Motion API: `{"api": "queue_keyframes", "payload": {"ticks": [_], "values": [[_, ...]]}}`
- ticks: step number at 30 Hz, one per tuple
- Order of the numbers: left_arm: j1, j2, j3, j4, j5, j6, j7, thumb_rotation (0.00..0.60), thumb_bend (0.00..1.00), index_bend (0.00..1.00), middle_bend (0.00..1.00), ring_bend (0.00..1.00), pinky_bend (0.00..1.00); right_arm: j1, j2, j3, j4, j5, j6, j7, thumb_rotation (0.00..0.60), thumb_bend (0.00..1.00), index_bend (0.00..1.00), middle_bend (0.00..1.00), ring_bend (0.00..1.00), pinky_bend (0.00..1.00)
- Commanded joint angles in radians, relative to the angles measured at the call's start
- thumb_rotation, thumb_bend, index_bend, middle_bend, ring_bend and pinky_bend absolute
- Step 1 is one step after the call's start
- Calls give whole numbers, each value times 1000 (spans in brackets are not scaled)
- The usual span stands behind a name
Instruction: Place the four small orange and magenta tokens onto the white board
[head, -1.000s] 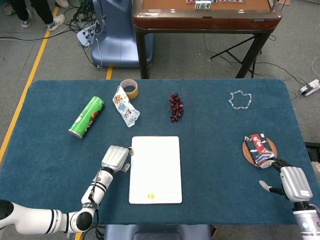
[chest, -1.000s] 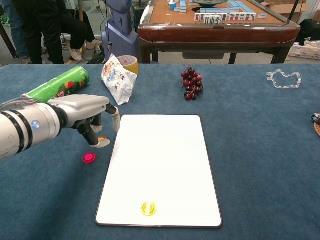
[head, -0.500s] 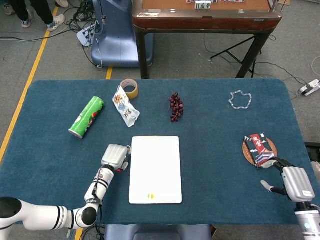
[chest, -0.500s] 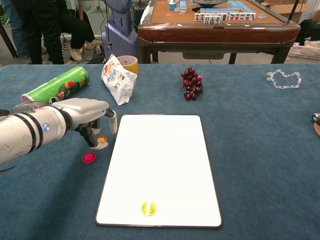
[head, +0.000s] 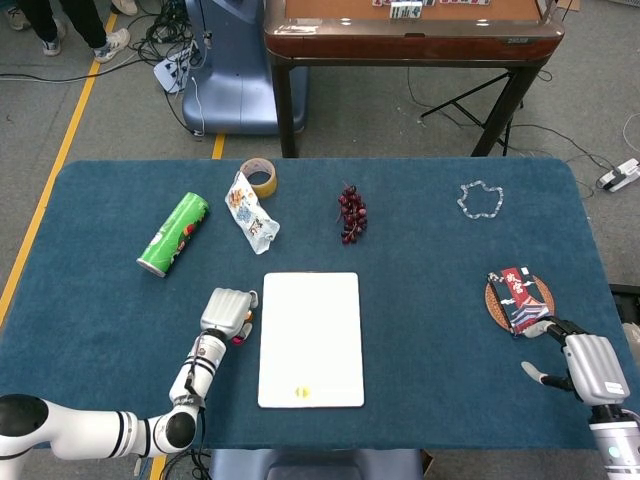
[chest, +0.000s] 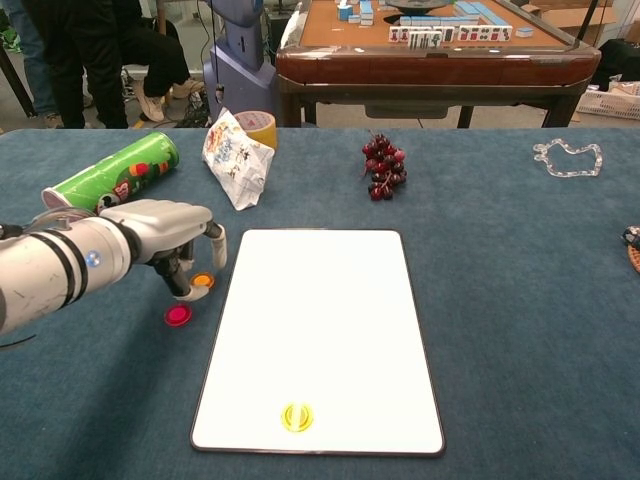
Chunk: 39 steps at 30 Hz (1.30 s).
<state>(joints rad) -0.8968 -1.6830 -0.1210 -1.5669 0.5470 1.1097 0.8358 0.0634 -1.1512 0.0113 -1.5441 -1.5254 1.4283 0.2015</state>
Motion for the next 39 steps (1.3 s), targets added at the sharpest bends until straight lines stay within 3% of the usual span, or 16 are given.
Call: {"api": "queue_keyframes", "payload": {"ticks": [1, 39], "values": [[2, -1, 1, 1, 1, 0, -2, 600, 363, 468, 1000, 1000, 1000, 0, -1, 0, 1, 0, -1, 1, 600, 133, 434, 373, 364, 518], [20, -30, 6, 56, 19, 1, 3, 600, 358, 504, 1000, 1000, 1000, -1, -19, -4, 24, 5, -11, 14, 600, 133, 434, 373, 364, 517]]}}
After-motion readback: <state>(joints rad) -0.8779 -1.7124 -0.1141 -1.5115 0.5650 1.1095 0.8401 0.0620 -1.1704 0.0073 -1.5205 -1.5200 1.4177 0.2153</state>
